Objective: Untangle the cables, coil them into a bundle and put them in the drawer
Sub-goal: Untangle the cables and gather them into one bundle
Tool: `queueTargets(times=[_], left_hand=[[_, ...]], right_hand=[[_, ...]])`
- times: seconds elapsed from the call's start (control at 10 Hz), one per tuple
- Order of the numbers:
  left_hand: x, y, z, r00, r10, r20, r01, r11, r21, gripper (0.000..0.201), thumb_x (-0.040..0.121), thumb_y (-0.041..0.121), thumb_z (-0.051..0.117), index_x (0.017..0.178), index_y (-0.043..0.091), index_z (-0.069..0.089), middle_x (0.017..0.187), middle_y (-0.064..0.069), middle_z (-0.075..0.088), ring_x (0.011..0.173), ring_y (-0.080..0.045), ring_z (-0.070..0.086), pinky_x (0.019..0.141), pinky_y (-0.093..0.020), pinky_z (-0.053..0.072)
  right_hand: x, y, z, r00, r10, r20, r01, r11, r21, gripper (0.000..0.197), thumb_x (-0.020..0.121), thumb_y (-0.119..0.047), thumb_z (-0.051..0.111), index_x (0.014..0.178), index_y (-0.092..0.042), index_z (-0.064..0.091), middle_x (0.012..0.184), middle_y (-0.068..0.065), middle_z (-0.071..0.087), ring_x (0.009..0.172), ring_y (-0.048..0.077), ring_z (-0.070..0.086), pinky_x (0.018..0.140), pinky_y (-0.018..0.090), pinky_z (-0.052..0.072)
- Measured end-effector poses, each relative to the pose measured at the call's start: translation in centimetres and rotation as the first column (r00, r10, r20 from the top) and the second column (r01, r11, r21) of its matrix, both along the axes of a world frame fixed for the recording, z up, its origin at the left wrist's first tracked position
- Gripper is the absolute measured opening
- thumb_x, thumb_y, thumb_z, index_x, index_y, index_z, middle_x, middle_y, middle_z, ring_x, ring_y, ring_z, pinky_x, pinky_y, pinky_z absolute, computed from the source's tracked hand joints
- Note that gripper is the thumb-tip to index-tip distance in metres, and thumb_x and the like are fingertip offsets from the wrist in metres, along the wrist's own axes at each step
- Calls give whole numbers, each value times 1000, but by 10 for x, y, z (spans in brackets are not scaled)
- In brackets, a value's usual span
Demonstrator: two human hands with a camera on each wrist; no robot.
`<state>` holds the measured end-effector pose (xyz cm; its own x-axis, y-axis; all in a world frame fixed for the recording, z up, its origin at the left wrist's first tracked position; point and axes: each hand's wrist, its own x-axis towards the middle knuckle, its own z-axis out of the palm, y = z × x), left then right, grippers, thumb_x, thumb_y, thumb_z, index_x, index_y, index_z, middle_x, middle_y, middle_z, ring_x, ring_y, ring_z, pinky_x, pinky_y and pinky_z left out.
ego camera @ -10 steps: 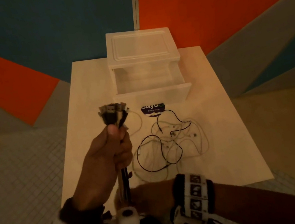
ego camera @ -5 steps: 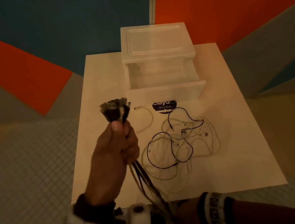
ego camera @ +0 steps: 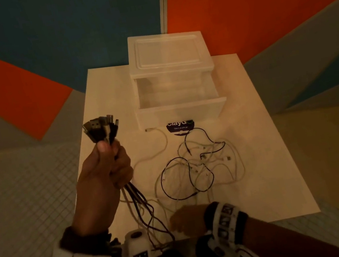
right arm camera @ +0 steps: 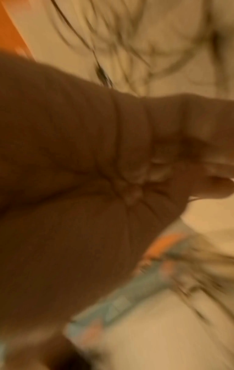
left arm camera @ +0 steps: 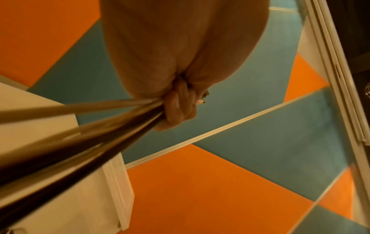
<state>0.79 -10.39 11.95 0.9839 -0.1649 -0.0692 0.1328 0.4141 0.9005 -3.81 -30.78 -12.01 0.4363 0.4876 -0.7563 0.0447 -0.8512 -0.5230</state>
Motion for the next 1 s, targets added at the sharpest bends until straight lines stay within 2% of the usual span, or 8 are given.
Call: queueTargets(times=[0.1, 0.2, 0.3, 0.5, 0.7, 0.8, 0.9, 1.0], left_hand=[[-2, 4, -6, 1000, 15, -12, -15, 1000, 9, 33, 99, 40, 34, 79, 15, 42, 63, 3, 23, 50, -6, 19, 43, -20, 22], [-2, 9, -10, 1000, 17, -6, -17, 1000, 8, 38, 94, 50, 46, 79, 15, 42, 63, 6, 26, 50, -5, 21, 44, -21, 21], [1, 11, -12, 1000, 21, -17, -21, 1000, 3, 41, 91, 53, 52, 80, 15, 42, 62, 7, 28, 50, -5, 22, 43, -20, 22], [1, -1, -14, 997, 60, -44, -58, 998, 37, 35, 102, 37, 33, 78, 16, 47, 63, 6, 28, 51, -5, 21, 43, -18, 24], [7, 0, -16, 998, 40, -53, -39, 999, 18, 45, 85, 56, 60, 80, 14, 44, 62, 7, 29, 50, -5, 22, 42, -18, 25], [10, 0, -18, 998, 44, -42, -43, 999, 10, 41, 91, 52, 53, 79, 14, 43, 62, 7, 29, 50, -5, 22, 43, -19, 23], [15, -2, -17, 996, 73, -50, -72, 997, 28, 34, 97, 42, 38, 77, 15, 43, 61, 6, 28, 49, -5, 21, 43, -20, 21], [21, -8, -15, 996, 75, -47, -74, 997, 28, 34, 99, 40, 35, 78, 14, 42, 60, 6, 28, 48, -5, 22, 42, -19, 23]], right_hand=[[34, -31, 139, 951, -284, -125, 290, 957, 30, 21, 87, -1, 53, 74, -16, 60, 85, 18, 67, 76, 30, 65, 63, 32, 52], [69, -99, 115, 843, -496, 210, 530, 832, -162, 19, 90, -4, 51, 93, 2, 68, 99, 24, 69, 88, 34, 67, 82, 42, 56], [90, -152, 69, 736, -423, 528, 643, 681, -351, 30, 93, -18, 51, 113, 2, 62, 121, 17, 63, 110, 32, 60, 90, 33, 51], [92, -146, 7, 728, -356, 586, 586, 766, -263, 48, 96, -22, 46, 142, -9, 40, 147, 17, 39, 131, 33, 42, 108, 42, 38], [82, -147, 12, 835, -83, 544, 399, 772, -495, 63, 95, -24, 43, 150, -8, 17, 152, 13, 32, 137, 30, 33, 112, 41, 31], [90, -160, 75, 816, -248, 522, 478, 797, -369, 50, 97, -19, 42, 145, -9, 29, 133, 17, 53, 118, 34, 54, 95, 36, 44], [101, -171, 171, 489, -570, 660, 579, 778, 244, 11, 91, -4, 56, 90, -14, 61, 80, 10, 66, 74, 30, 63, 64, 32, 44], [99, -162, 281, 406, -899, 166, 487, 366, 793, 14, 82, -1, 66, 76, -13, 66, 65, 4, 62, 56, 17, 57, 55, 25, 47]])
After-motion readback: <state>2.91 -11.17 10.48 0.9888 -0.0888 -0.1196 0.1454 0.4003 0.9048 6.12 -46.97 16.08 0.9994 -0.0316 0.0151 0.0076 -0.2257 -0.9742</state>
